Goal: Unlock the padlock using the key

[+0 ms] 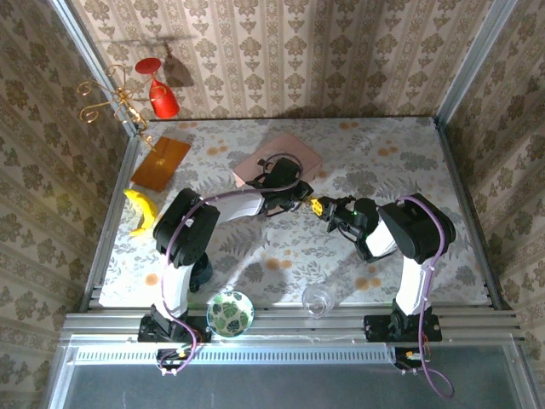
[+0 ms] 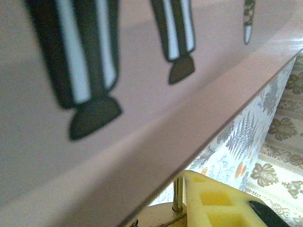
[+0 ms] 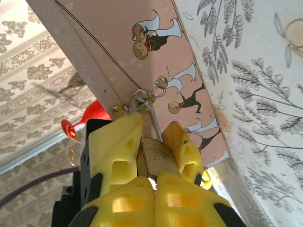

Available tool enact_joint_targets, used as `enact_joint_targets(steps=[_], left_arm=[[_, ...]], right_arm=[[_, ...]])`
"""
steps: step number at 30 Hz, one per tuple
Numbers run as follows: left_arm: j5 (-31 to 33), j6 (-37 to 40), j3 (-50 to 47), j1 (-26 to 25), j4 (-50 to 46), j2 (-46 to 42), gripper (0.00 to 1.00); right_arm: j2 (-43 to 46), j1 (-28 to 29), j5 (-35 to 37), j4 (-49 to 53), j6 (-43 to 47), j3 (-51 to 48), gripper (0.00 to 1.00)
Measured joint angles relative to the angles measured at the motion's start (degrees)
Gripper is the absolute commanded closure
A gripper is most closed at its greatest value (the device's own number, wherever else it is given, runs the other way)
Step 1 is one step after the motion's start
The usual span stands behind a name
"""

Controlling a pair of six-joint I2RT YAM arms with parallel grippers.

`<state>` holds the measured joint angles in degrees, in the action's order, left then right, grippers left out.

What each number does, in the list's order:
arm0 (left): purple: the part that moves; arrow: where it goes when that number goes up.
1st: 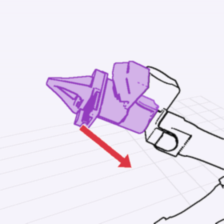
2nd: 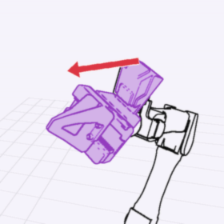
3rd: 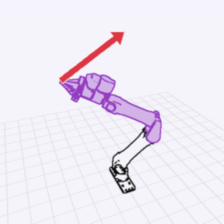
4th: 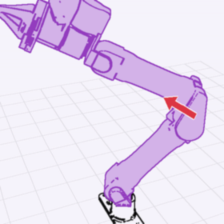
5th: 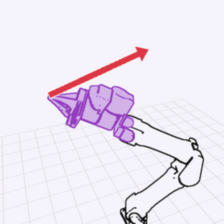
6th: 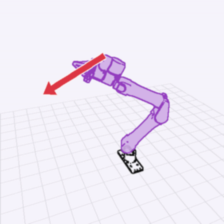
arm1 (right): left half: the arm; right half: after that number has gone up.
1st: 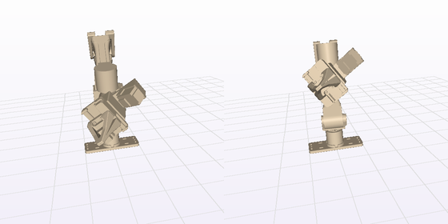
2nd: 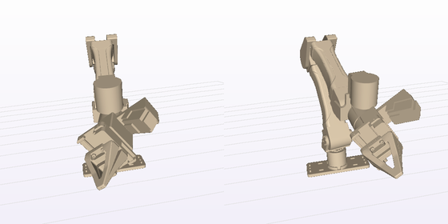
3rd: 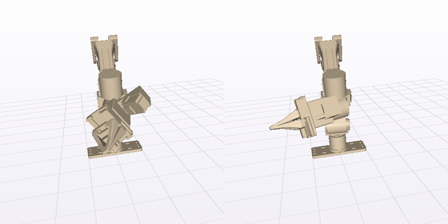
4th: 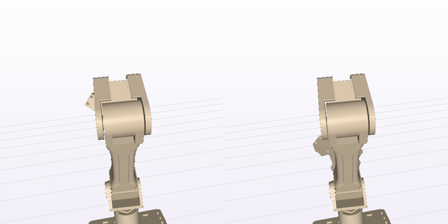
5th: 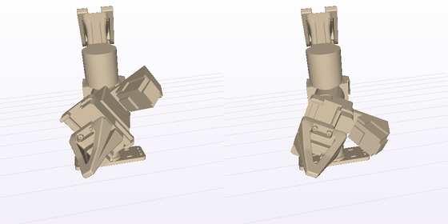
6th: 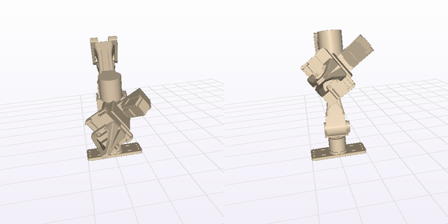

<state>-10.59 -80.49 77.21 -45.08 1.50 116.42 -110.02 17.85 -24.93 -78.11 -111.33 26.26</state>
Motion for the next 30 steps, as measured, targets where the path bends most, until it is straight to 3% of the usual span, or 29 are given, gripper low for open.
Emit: enact_joint_targets(steps=[5, 8, 24, 30], left_arm=[[0.52, -1.33, 0.0, 0.55, 1.7, 0.11, 1.0], [0.33, -1.4, -0.35, 0.55, 1.86, 0.22, 1.0], [-3.06, -0.85, -1.77, -1.11, 5.31, 0.2, 1.0], [-4.24, -0.55, -2.14, -1.6, 6.27, 0.2, 1.0]], right_arm=[[-0.24, 0.44, 1.55, 1.44, -2.93, 2.14, 0.7], [-0.22, 0.59, 2.29, 1.99, -2.64, 2.14, 0.64], [4.31, -0.04, 3.61, 4.96, 7.39, -3.41, 0.55], [16.24, -0.46, 3.82, 19.91, 16.96, -5.33, 0.52]])
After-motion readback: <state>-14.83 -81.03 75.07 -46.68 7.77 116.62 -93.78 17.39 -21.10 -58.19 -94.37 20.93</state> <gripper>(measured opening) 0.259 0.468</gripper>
